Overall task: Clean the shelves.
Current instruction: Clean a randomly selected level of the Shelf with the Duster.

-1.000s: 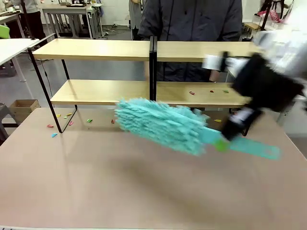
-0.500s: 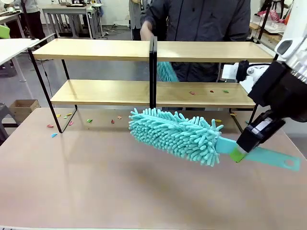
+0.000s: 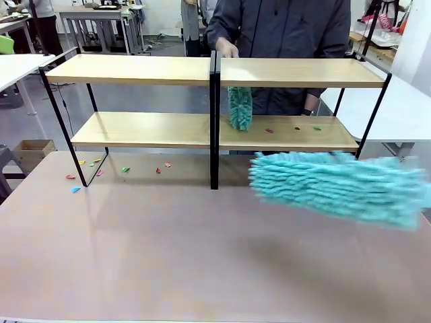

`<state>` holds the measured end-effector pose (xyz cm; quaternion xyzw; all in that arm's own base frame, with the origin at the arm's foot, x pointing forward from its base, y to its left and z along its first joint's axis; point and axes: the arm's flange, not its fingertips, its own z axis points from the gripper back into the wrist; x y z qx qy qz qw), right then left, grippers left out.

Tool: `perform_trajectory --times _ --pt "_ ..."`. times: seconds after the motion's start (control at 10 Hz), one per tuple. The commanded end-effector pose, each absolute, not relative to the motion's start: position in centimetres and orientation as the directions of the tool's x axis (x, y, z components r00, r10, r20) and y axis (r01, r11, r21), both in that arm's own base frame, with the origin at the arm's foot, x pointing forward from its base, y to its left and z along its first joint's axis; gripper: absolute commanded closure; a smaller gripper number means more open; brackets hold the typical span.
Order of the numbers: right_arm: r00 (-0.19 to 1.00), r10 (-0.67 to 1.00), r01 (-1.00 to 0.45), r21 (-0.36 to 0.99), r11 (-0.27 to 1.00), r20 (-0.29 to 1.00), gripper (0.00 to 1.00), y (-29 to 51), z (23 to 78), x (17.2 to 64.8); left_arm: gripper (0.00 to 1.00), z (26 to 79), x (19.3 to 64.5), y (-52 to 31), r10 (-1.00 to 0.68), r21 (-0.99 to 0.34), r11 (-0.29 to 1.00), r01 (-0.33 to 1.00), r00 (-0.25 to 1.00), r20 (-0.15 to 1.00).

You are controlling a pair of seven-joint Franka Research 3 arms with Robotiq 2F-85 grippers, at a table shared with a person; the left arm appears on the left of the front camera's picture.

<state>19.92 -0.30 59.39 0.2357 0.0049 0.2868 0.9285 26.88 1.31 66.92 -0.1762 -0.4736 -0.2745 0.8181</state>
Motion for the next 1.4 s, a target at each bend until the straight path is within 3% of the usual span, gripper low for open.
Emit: perform_trajectory --times 0.0,0.2,0.6,0.9,1.2,1.3 --pt "0.827 0.544 -0.534 0.505 0.679 0.143 0.87 -6.8 64.5 20.2 0.00 66.9 26.8 1.3 -0.285 -0.028 0.789 0.614 0.406 0.868" --pt "0.889 0.404 -0.450 0.583 0.677 0.216 0.87 -13.6 67.6 20.1 0.00 66.9 26.8 1.3 -0.285 -0.028 0.789 0.614 0.406 0.868" --pt "0.922 0.347 -0.355 0.736 0.577 0.173 0.87 -22.1 67.5 17.4 0.00 66.9 26.8 1.3 -0.285 -0.028 0.789 0.614 0.406 0.868" --pt "0.913 -0.018 -0.325 0.752 0.574 0.408 0.87 -26.5 66.5 13.3 0.00 66.9 26.8 1.3 -0.285 -0.028 0.789 0.614 0.406 0.868" --pt "0.834 -0.251 -0.278 0.769 0.576 0.491 0.87 -27.7 65.8 12.3 0.00 66.9 26.8 1.3 -0.285 -0.028 0.789 0.614 0.406 0.868" --pt "0.900 -0.120 -0.283 0.771 0.570 0.419 0.87 -29.1 66.8 11.1 0.00 66.9 26.8 1.3 -0.285 -0.028 0.789 0.614 0.406 0.868"
